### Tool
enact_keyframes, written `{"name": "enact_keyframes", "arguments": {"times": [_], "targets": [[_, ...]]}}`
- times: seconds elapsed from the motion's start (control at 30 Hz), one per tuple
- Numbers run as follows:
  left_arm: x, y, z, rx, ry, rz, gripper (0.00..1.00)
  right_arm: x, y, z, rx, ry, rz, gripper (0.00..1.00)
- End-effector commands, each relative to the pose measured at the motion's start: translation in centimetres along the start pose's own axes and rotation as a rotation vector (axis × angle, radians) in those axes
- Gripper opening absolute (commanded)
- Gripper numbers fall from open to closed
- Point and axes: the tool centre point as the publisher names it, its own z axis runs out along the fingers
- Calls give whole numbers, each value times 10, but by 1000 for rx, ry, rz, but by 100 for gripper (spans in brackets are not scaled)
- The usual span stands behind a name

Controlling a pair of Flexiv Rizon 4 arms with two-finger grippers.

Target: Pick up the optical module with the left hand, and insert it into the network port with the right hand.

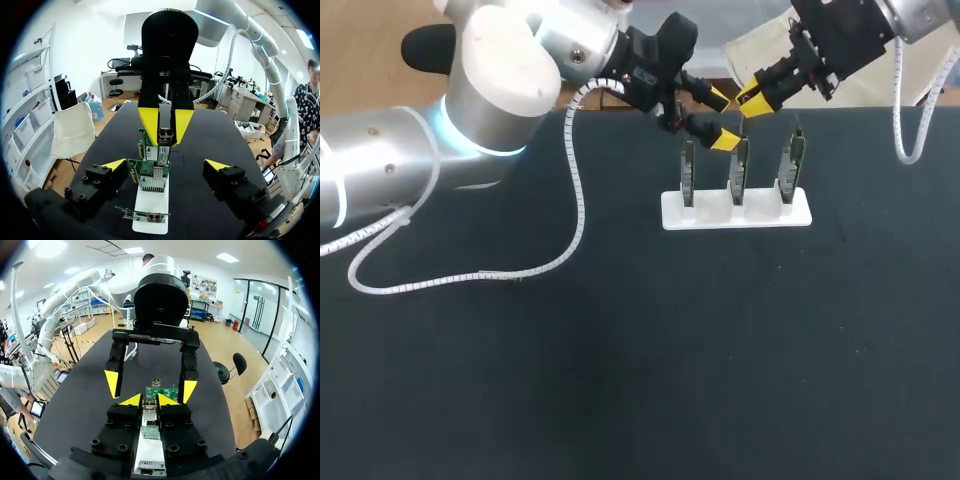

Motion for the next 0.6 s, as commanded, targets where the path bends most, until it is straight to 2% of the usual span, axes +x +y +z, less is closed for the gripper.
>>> {"name": "enact_keyframes", "arguments": {"times": [0.03,0.6], "targets": [[-1,2,1,3,6,-2,100,1,-3,0,-4,-1,0,0],[-1,2,1,3,6,-2,100,3,-2,2,20,-3,19,0]]}}
